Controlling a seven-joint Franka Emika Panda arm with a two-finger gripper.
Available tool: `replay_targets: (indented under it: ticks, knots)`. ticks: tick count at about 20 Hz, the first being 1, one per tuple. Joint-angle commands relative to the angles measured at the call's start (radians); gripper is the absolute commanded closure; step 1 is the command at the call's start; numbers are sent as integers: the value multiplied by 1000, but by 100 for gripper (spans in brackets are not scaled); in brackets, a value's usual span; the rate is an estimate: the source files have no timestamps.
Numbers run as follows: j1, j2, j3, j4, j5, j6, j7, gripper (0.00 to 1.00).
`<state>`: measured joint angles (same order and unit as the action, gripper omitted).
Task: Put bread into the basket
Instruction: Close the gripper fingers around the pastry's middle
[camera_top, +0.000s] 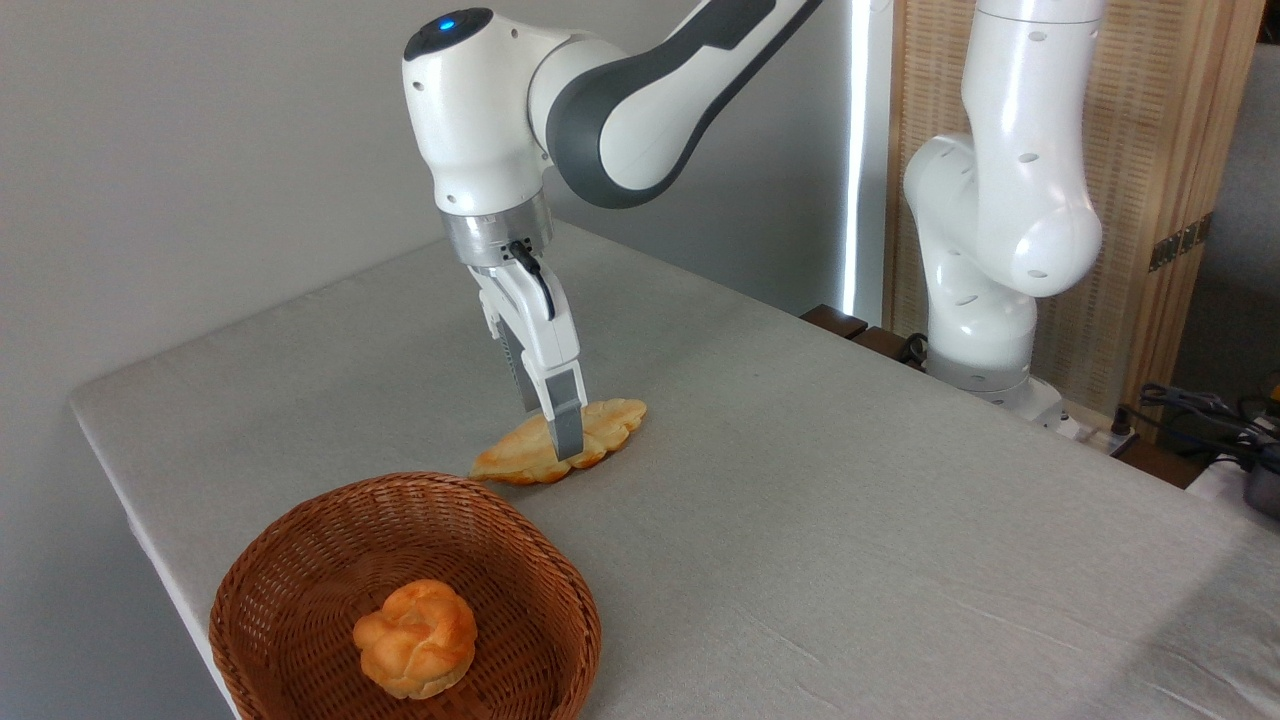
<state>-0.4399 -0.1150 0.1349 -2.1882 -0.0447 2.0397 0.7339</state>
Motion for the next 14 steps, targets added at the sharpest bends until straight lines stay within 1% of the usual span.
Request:
replay_targets:
  ticks: [1, 13, 14]
  knots:
    - [-6, 17, 5, 1, 3, -9, 12, 0]
    - [-10, 29, -1, -1, 5, -10, 7, 0]
    - [-22, 32, -3, -1, 5, -10, 8, 6]
